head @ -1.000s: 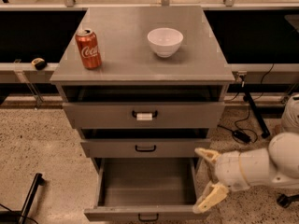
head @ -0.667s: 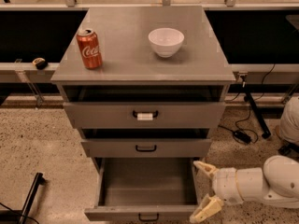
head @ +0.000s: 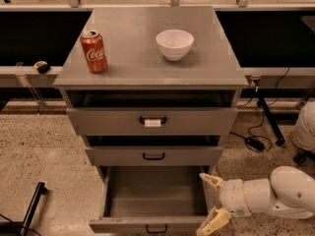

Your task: Close bottom drawer

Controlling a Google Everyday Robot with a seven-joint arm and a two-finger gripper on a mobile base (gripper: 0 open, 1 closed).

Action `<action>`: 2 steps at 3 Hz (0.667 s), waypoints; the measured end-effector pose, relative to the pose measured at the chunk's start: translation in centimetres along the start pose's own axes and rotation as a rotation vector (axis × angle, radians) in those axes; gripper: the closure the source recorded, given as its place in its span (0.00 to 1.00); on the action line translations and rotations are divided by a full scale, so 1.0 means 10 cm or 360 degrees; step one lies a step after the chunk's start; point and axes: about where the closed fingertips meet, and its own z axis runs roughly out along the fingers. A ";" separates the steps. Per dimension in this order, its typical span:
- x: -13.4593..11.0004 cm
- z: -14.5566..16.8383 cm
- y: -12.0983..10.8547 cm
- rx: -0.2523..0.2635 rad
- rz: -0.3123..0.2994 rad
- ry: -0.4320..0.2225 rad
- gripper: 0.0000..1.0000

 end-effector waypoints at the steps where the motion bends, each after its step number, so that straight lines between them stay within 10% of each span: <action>1: 0.36 0.39 0.02 -0.0008 -0.0066 -0.0011 0.00; 2: 0.87 0.92 0.03 0.0075 -0.0124 -0.0042 0.00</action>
Offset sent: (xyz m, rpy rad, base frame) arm 0.0051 0.0390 -0.2239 -0.0602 -0.2408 -0.1263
